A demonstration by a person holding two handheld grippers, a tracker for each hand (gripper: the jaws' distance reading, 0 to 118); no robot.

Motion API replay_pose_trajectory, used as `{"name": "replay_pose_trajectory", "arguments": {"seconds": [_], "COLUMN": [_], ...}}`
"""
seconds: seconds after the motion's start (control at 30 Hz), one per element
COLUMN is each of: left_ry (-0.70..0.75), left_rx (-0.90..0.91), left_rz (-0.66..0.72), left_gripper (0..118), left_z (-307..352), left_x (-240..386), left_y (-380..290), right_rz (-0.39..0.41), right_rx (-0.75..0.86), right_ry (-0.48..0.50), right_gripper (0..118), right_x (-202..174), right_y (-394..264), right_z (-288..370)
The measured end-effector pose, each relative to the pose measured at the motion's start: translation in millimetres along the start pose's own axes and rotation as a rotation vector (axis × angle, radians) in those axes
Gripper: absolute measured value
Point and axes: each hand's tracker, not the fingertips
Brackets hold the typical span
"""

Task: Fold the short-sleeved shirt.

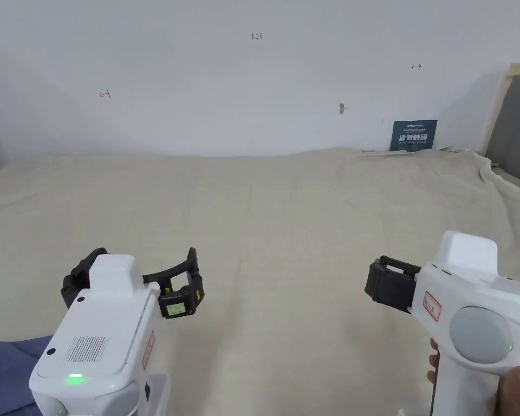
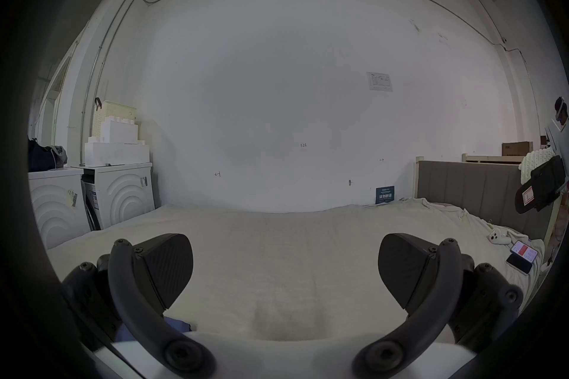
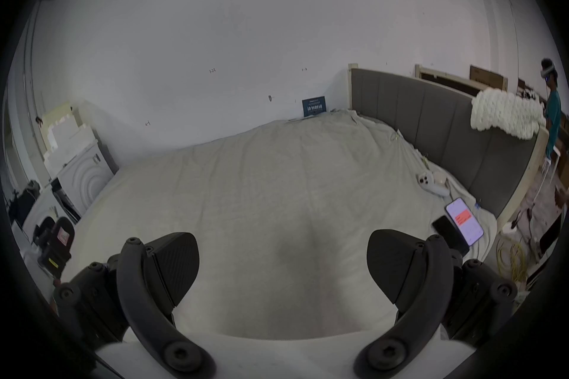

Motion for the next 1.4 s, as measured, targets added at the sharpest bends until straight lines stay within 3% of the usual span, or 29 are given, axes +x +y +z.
{"name": "replay_pose_trajectory", "arguments": {"seconds": [0.2, 0.37, 0.47, 0.67, 1.4], "left_ry": [-0.001, -0.003, -0.002, -0.003, -0.008], "left_rx": [0.002, 0.006, 0.005, 0.004, 0.006], "left_rz": [-0.003, -0.011, -0.010, -0.015, -0.031], "left_gripper": [118, 118, 118, 118, 118], "left_z": [0.4, 0.3, 0.1, 0.3, 0.0], "left_x": [0.7, 1.8, 2.0, 2.3, 5.5], "left_y": [0.8, 1.8, 1.8, 2.0, 0.9], "right_rz": [-0.027, 0.050, 0.103, 0.118, 0.141], "right_rx": [-0.013, 0.114, 0.229, 0.462, 0.476], "right_ry": [0.023, 0.027, 0.081, 0.076, 0.061], "right_gripper": [110, 110, 110, 110, 110], "right_x": [3.5, 4.4, 5.8, 5.2, 9.5], "right_y": [0.9, -2.5, -8.1, -25.7, -26.5], "right_z": [-1.4, 2.1, 6.6, 6.9, 5.4]}}
